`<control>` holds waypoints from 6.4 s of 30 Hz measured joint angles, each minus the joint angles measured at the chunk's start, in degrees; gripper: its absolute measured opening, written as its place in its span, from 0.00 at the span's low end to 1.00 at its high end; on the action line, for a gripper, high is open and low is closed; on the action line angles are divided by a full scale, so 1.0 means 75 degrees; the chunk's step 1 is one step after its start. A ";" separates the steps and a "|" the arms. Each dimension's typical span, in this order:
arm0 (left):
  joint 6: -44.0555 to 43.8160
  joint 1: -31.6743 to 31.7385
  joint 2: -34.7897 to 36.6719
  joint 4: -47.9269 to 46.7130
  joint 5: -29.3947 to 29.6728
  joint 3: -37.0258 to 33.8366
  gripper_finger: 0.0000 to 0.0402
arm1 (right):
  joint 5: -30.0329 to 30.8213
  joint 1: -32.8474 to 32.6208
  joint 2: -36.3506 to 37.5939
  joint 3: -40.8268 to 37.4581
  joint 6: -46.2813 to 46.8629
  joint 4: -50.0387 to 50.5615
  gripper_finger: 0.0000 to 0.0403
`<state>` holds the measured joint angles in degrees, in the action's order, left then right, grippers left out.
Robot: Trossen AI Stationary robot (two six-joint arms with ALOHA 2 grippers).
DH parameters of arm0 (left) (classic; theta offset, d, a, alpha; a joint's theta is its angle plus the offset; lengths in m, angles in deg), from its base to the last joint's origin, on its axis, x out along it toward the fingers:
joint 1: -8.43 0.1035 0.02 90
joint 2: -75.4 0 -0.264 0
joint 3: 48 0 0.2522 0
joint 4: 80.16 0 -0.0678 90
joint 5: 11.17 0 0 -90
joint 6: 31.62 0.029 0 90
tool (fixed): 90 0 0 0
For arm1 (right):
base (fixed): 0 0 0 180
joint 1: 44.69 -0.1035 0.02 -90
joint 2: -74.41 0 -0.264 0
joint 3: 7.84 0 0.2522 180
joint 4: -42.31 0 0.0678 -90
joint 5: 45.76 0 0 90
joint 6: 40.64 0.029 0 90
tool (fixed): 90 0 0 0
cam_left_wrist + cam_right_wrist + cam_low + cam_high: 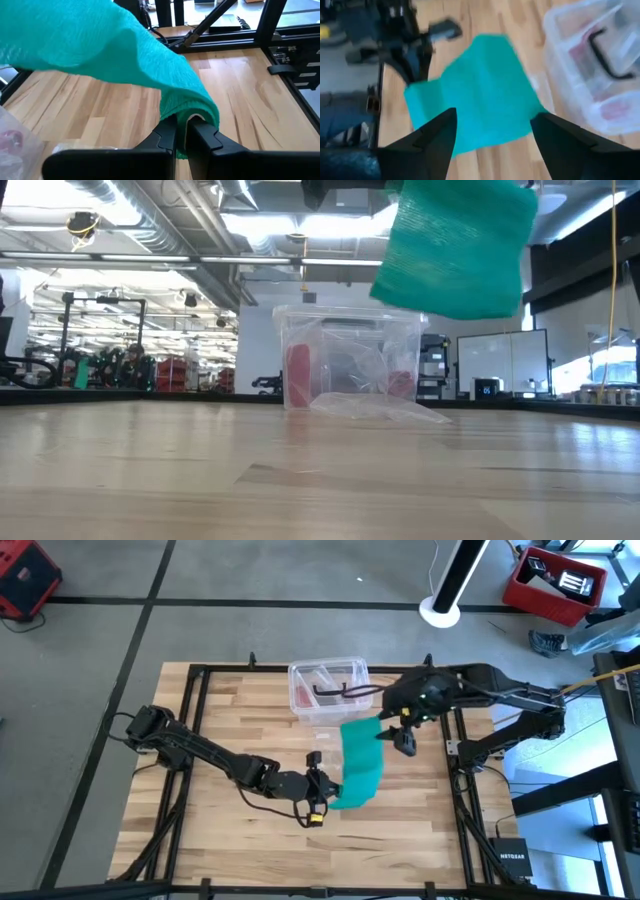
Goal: Roll bandage
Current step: Roll the green bandage
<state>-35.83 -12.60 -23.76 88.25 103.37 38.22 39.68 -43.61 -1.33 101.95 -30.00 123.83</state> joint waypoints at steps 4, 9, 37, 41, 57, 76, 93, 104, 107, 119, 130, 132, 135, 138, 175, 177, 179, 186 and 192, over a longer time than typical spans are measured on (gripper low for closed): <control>-0.0015 0.0000 0.0000 0.0000 0.0000 0.0000 0.04 | -0.0222 0.0012 -0.0016 0.0003 0.0144 0.0058 0.64; -0.0059 0.0000 0.0000 0.0017 0.0000 0.0000 0.04 | -0.0070 0.0009 0.0021 0.0000 0.0031 0.0594 0.64; 0.2221 0.0303 0.0907 0.1902 0.0653 0.0006 0.04 | 0.3270 -0.4045 0.2455 -0.5943 0.0942 -0.4303 0.64; 0.2221 0.0321 0.0906 0.1906 0.0664 0.0006 0.04 | 0.3179 -0.4045 0.2265 -0.6366 0.0791 -0.5458 0.63; 0.2285 0.0312 0.0906 0.1792 0.0650 0.0006 0.04 | 0.3008 -0.4051 0.2035 -0.5896 0.0539 -0.6065 0.34; 0.2425 0.0057 0.0399 0.1363 -0.0325 0.0006 0.04 | 0.6005 -0.4244 0.1978 -0.2190 -0.3999 -0.6287 0.01; 0.3421 -0.0902 0.1102 0.1961 0.0082 0.0335 0.04 | 0.4055 -0.1106 0.2074 -0.3081 -0.1710 -0.4159 0.10; 0.3362 -0.0687 0.1294 0.1980 0.0096 0.0338 0.04 | 0.3130 -0.1091 0.2099 -0.2336 -0.0975 -0.2238 0.62; 0.3336 -0.0685 0.1294 0.1978 0.0090 0.0338 0.04 | 0.3138 -0.1090 0.2109 -0.1737 -0.0629 -0.1610 0.71; 0.3181 -0.0631 0.1292 0.1942 -0.0101 0.0338 0.04 | 0.2301 -0.1075 0.1885 -0.1693 0.0596 -0.1448 0.75; 0.3162 -0.0545 0.1298 0.1816 0.0038 0.0338 0.04 | 0.0045 -0.1096 0.1514 -0.1238 0.1583 0.0272 0.75; 0.3195 -0.0501 0.1381 0.1829 0.0040 0.0335 0.04 | 0.0230 -0.1105 0.1625 -0.1105 0.1527 0.0345 0.75; 0.3227 -0.0357 0.1584 0.1984 0.0052 0.0335 0.04 | 0.0766 -0.1102 0.1890 -0.1086 0.1163 0.0203 0.75; 0.3282 -0.0167 0.1803 0.2087 0.0052 0.0335 0.04 | 0.1194 -0.1358 0.2166 -0.1528 0.0626 -0.0704 0.75; 0.3185 0.0641 0.2180 0.1833 0.0151 0.0332 0.04 | 0.3804 -0.2830 0.1905 -0.8466 -0.1222 -1.1446 0.38; 0.3114 0.0638 0.2180 0.1830 0.0117 0.0332 0.04 | 0.3783 -0.2830 0.1818 -0.8464 -0.1501 -1.1588 0.35; 0.3002 0.0638 0.2180 0.1830 0.0017 0.0332 0.04 | 0.3780 -0.2830 0.1791 -0.8463 -0.1737 -1.1628 0.28; 0.3003 0.0464 0.2263 0.1762 -0.0593 0.0332 0.04 | 0.3716 -0.2851 0.1792 -0.8459 -0.2001 -1.1620 0.04; 0.3554 0.0451 0.2626 0.1848 -0.0159 0.0332 0.04 | 0.3431 -0.3369 0.1791 -0.8454 -0.1846 -1.1670 0.02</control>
<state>-9.18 -9.22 -4.07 102.11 102.17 40.72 65.42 -68.87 12.10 38.54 -43.85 36.31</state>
